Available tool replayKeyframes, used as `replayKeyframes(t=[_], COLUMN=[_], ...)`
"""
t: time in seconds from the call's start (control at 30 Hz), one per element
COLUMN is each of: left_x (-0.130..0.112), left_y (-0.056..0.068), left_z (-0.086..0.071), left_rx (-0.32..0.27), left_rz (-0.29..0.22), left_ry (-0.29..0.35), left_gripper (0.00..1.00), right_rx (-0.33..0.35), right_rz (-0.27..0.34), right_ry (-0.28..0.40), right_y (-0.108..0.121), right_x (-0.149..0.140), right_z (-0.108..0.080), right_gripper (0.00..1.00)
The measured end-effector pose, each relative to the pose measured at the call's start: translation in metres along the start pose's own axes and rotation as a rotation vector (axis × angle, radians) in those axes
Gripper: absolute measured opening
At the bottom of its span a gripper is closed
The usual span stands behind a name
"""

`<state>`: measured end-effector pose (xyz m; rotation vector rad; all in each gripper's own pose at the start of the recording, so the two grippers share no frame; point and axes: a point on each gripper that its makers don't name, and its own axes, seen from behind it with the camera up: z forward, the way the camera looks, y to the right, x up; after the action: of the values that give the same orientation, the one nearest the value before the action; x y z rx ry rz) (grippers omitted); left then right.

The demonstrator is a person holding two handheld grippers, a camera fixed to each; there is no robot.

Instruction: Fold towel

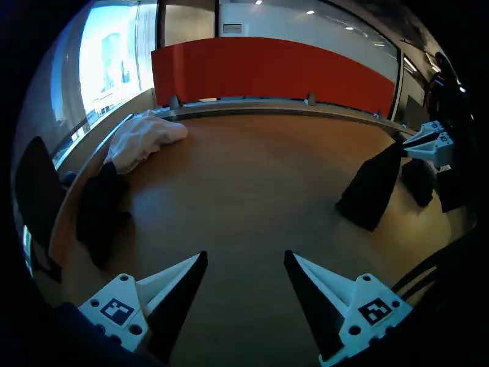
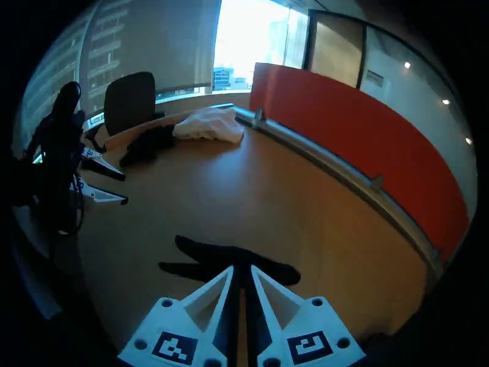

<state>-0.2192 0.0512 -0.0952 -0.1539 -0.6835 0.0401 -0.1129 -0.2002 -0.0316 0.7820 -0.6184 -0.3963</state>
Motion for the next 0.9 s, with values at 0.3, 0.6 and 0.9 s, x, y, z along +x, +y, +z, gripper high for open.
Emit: replayKeyframes(t=[0.3,0.6,0.9], left_x=[0.009,0.012,0.016], left_y=[0.008,0.013,0.016], left_z=[-0.001,0.002,0.004], left_rx=[-0.013,-0.022,-0.022], left_rz=[0.005,0.015,0.024], left_ry=[0.017,0.017,0.014], left_gripper=[0.93,0.93,0.93], right_rx=[-0.044,-0.097,-0.145], right_rz=[-0.008,0.0,0.025], right_ry=[0.019,0.018,0.017], right_y=[0.025,0.061,0.107], right_x=[0.014,0.009,0.001], right_z=[-0.02,-0.04,-0.061], right_gripper=[0.05,0.05,0.05])
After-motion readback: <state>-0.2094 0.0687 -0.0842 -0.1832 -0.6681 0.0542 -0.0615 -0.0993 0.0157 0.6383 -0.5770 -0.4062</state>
